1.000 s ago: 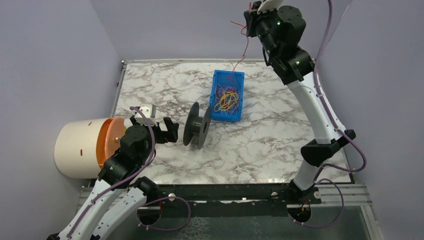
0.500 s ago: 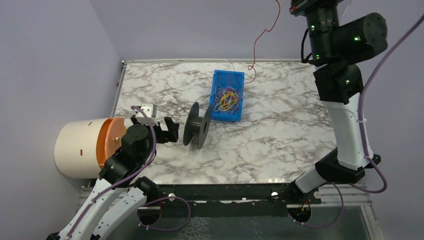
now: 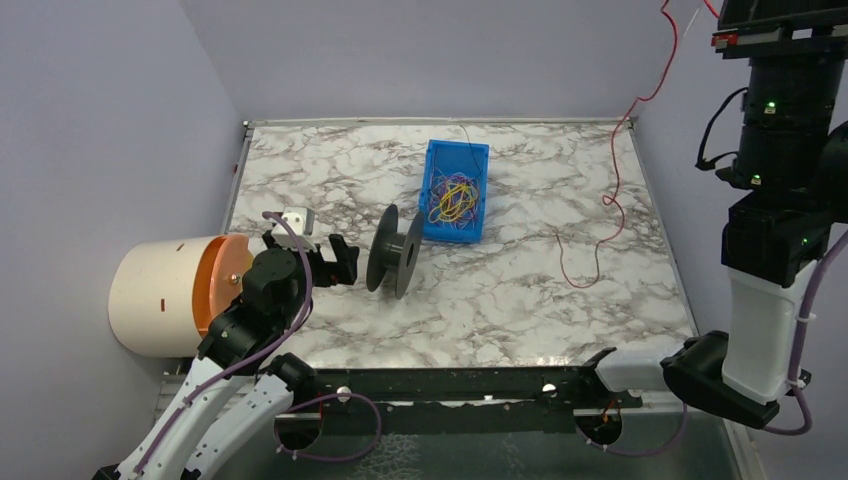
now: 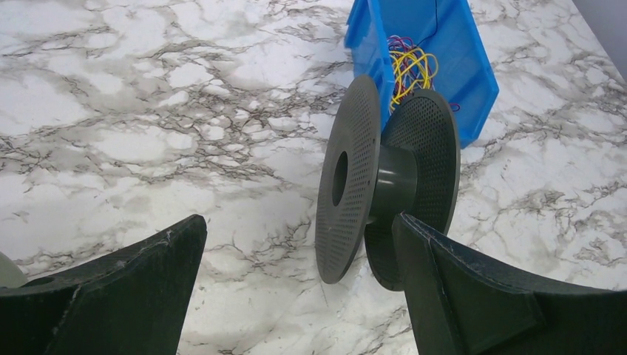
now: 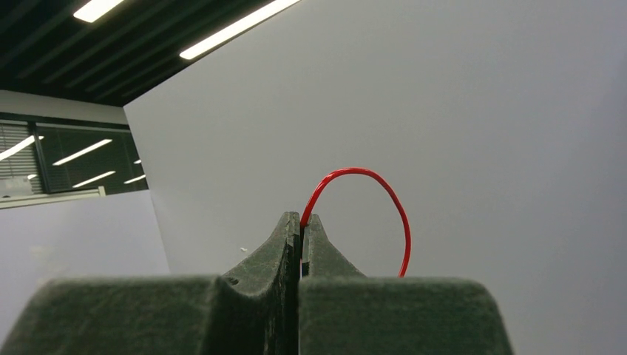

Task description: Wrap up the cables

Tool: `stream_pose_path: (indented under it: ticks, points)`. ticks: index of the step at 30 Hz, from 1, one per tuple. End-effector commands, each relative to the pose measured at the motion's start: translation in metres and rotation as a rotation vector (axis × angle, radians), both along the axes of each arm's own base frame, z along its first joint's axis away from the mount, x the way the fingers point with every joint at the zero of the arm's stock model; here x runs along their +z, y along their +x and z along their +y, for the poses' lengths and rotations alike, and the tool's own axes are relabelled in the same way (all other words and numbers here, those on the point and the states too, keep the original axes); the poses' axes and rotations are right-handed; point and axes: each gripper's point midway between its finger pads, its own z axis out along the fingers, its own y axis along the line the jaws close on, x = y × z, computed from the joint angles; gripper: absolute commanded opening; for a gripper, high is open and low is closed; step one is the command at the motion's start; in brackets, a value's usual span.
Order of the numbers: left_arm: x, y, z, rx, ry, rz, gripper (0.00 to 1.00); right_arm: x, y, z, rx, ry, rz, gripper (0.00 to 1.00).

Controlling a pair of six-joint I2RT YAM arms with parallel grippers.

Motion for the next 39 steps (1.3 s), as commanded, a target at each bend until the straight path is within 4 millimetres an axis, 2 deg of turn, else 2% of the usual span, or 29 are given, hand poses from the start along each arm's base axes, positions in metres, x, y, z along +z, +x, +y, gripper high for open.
stream_pose_path:
  ticks: [1,6,12,16,20,24,32,39]
  points:
    - [0.007,0.0,-0.008,-0.042,-0.026,-0.019,0.99,-0.012,0.0,-0.001,0.009,-0.005,0.051,0.01]
    - [0.021,-0.004,-0.018,-0.1,-0.04,-0.028,0.99,-0.038,-0.005,0.01,0.058,-0.101,0.103,0.01]
    - [0.067,-0.014,-0.039,-0.227,-0.109,-0.072,0.99,-0.076,-0.025,0.024,0.138,-0.229,0.107,0.01]
    - [0.094,-0.023,-0.06,-0.351,-0.151,-0.085,0.99,-0.109,-0.027,0.039,0.209,-0.294,0.156,0.01]
    - [0.113,-0.033,-0.077,-0.459,-0.19,-0.087,0.99,-0.14,-0.033,0.052,0.279,-0.373,0.186,0.01]
    - [0.133,-0.042,-0.085,-0.528,-0.21,-0.11,0.99,-0.17,-0.04,0.072,0.375,-0.468,0.205,0.01]
    - [0.149,-0.06,-0.104,-0.702,-0.211,-0.124,0.99,-0.223,-0.067,0.11,0.607,-0.682,0.205,0.01]
    - [0.162,-0.079,-0.118,-0.863,-0.204,-0.143,0.99,-0.26,-0.091,0.128,0.791,-0.829,0.224,0.01]
